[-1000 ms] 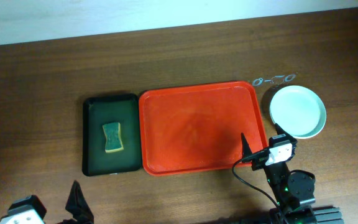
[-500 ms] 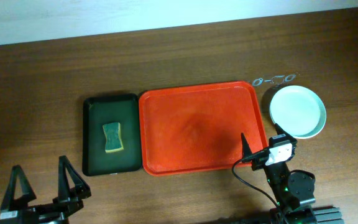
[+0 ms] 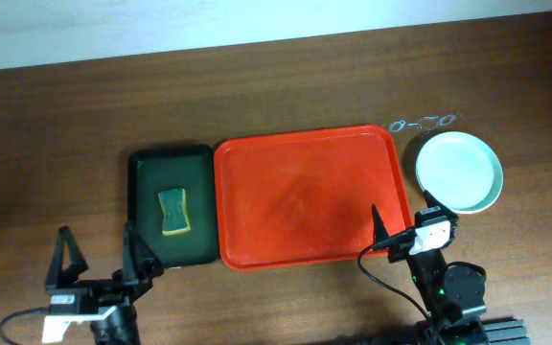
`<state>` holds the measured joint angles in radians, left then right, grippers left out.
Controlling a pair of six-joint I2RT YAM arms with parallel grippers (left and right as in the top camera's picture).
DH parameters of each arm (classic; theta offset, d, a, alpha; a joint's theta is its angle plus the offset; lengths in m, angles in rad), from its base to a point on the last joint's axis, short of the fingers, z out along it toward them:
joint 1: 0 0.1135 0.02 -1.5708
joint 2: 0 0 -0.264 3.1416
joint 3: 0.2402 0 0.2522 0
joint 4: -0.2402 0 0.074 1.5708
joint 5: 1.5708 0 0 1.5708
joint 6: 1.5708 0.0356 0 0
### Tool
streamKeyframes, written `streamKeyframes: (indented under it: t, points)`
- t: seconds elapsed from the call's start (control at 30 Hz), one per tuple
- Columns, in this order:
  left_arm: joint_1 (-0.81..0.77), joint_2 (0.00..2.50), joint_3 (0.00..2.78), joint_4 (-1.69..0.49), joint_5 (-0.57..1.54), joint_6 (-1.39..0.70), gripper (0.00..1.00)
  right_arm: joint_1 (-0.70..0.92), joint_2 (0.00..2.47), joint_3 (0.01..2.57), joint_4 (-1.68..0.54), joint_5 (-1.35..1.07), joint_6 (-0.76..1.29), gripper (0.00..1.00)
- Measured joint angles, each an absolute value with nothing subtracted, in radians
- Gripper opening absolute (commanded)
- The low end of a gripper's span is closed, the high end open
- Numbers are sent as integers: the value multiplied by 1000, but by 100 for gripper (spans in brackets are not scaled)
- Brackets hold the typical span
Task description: Clean dirty plates on tray and stack at the side
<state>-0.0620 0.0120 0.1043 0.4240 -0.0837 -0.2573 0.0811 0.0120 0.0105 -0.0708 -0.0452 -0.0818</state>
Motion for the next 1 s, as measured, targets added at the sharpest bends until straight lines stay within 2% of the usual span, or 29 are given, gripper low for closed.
streamKeyframes:
  t: [0.17,0.63,0.7,0.83,1.0]
  points:
    - [-62,12,59,403,-78,-283,99,81,12,10,-71,-45,-82,98]
    - [-62,10,23,-18,-78,-286,99,81,12,10,-71,-45,-81,99]
    - [-64,10,17,-77,-74,-253,99,81,12,10,-71,-45,-82,98]
    - [-87,10,17,-84,-36,-119,99,81,12,10,-71,-45,-82,98]
    - [-92,10,17,-86,-25,-59,99,81,12,10,-71,-45,-81,98]
